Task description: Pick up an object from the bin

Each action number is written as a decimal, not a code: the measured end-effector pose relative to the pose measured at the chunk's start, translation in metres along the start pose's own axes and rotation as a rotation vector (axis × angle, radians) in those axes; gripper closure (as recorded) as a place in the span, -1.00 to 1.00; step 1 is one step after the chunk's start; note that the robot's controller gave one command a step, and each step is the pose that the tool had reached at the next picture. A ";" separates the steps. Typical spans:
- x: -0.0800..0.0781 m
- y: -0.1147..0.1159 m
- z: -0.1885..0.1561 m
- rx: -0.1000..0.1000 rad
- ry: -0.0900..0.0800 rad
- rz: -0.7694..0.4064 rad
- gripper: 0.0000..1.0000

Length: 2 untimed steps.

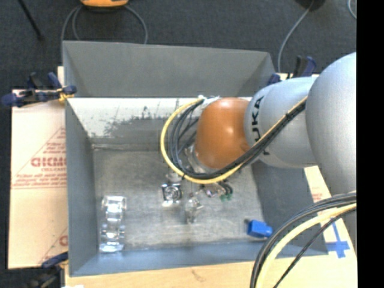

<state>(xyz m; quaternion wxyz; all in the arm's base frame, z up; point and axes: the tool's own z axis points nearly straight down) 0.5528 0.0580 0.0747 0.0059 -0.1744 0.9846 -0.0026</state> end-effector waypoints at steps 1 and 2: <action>-0.003 0.001 -0.002 -0.002 -0.011 0.002 1.00; -0.004 -0.001 -0.027 -0.004 0.005 0.007 1.00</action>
Offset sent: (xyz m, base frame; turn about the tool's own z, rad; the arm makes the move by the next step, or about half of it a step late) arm 0.0000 0.0000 0.0000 0.0000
